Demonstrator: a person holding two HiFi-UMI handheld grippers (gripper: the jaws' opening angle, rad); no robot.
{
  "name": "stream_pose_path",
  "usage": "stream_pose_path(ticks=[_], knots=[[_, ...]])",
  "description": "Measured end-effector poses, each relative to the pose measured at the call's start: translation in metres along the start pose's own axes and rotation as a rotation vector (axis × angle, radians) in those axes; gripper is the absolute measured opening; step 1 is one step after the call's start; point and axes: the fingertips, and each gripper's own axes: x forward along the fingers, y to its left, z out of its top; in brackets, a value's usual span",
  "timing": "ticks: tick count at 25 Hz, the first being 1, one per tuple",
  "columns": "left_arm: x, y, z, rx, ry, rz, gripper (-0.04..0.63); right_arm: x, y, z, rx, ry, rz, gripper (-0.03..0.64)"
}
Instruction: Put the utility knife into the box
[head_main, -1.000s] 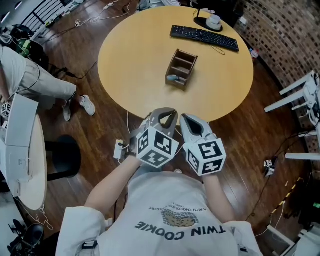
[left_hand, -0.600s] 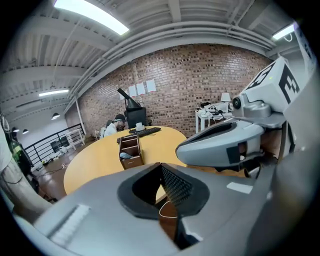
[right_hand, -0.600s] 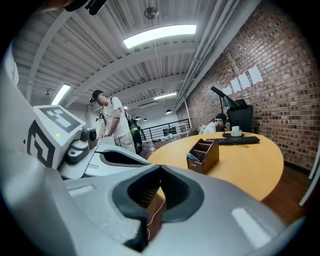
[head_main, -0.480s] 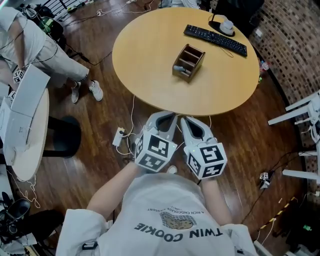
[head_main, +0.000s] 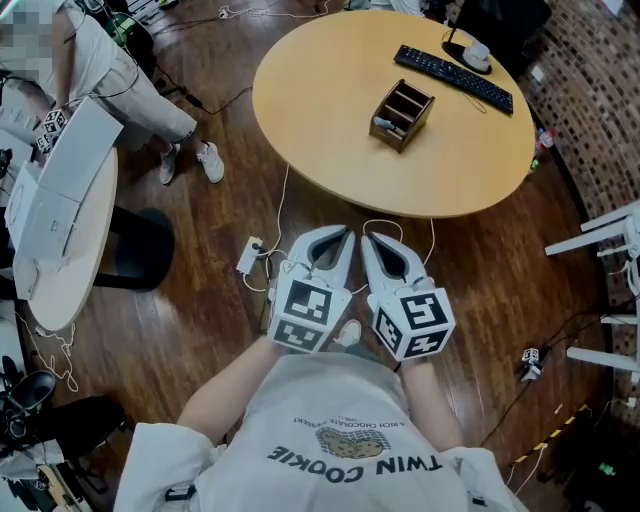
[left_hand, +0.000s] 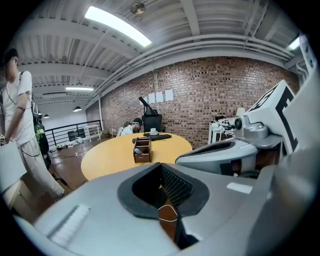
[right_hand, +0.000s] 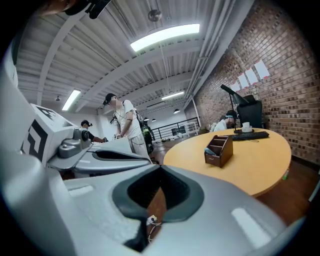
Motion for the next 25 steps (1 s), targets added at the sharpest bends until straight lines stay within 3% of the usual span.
stream_pose_path(ticks=[14, 25], knots=[[-0.093, 0.018, -0.041, -0.068, -0.045, 0.013, 0.006, -0.016, 0.096, -0.027, -0.013, 0.017, -0.024, -0.002], [-0.155, 0.008, -0.057, -0.055, -0.079, -0.005, 0.006, -0.042, 0.153, -0.042, -0.012, 0.005, -0.052, -0.002]])
